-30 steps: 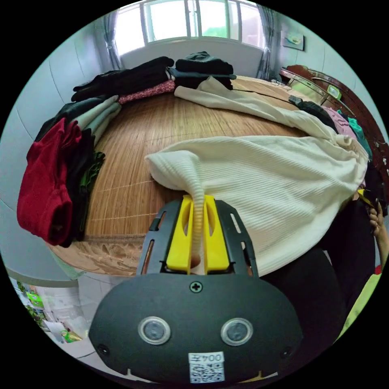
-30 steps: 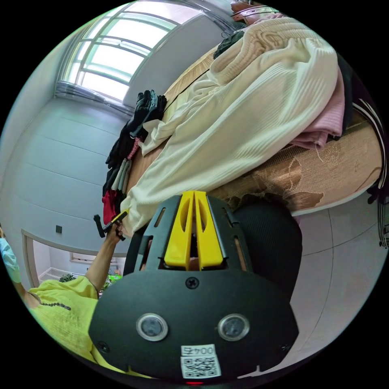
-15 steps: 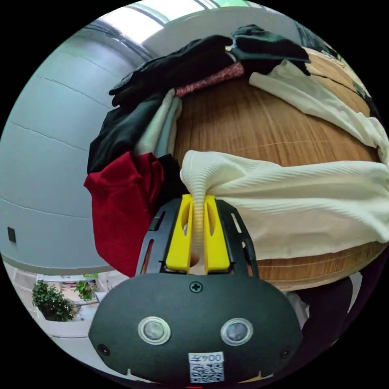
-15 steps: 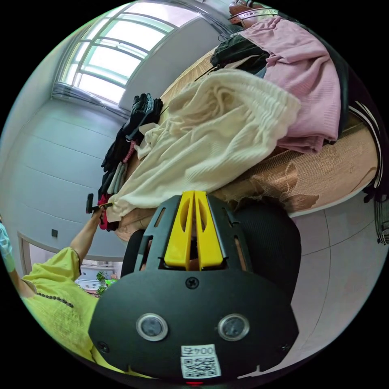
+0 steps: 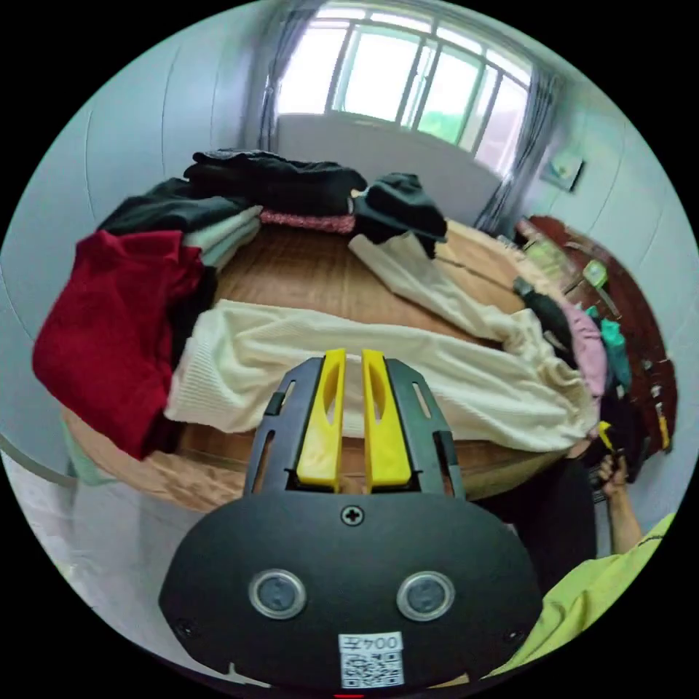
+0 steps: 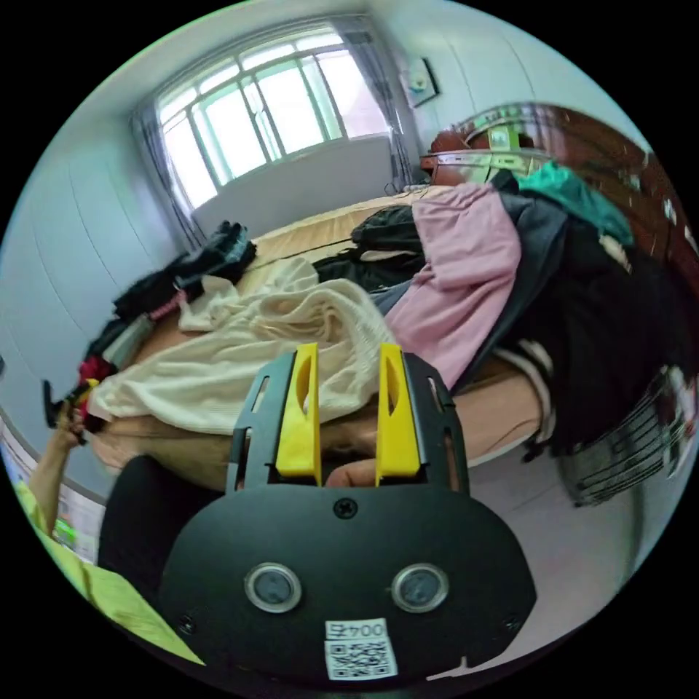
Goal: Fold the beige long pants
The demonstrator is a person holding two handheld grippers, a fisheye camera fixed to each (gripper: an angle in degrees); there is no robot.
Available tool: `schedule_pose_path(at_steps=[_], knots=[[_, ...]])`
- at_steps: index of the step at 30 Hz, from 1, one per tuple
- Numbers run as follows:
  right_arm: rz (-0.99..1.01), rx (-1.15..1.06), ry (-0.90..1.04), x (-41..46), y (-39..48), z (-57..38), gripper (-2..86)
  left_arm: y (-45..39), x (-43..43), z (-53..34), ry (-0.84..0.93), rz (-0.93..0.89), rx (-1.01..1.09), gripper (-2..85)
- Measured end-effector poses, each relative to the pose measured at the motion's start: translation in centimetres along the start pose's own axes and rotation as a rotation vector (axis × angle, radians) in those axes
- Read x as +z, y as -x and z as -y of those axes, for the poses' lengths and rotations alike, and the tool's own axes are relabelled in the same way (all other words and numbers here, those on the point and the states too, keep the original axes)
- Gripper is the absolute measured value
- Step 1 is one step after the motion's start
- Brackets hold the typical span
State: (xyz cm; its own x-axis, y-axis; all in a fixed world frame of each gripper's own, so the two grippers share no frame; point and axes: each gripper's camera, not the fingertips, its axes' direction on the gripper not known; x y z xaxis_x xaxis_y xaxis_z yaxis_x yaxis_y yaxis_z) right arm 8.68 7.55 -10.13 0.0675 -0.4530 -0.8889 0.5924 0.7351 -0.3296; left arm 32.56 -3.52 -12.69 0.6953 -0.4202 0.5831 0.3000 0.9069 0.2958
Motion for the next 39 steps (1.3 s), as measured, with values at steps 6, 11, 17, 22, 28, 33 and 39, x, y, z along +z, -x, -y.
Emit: schedule_pose_path(at_steps=[6, 11, 17, 22, 28, 33, 39], knots=[[-0.009, -0.07, 0.287, 6.2, -1.8, 6.4, 5.5, -4.9, 5.8, -7.3, -0.027, -0.262, -0.08, 1.2], [-0.097, -0.154, 0.053, 0.0, 4.3, 9.7, 3.4, -6.7, 7.7, -8.1, -0.013, -0.124, -0.025, 0.4], [-0.145, -0.589, 0.193, 7.9, 20.7, 14.0, 17.0, -4.4, 7.9, -7.3, 0.03, -0.098, -0.087, 0.3], [-0.305, -0.875, 0.306, 17.1, 28.6, 15.6, 18.1, -2.5, 7.6, -6.9, 0.03, -0.117, -0.129, 0.3], [-0.232, -0.923, 0.293, 17.7, 26.4, 22.3, 6.3, -1.9, 7.9, -6.1, 0.057, -0.112, -0.108, 0.2], [-0.245, -0.725, 0.229, 14.9, 18.0, 31.6, 5.9, -1.3, 7.6, -5.7, 0.047, -0.118, -0.111, 0.3], [-0.229, -0.266, 0.437, 22.4, 4.6, 35.1, 6.8, -0.8, 7.9, -5.0, 0.076, -0.109, -0.13, 0.3]])
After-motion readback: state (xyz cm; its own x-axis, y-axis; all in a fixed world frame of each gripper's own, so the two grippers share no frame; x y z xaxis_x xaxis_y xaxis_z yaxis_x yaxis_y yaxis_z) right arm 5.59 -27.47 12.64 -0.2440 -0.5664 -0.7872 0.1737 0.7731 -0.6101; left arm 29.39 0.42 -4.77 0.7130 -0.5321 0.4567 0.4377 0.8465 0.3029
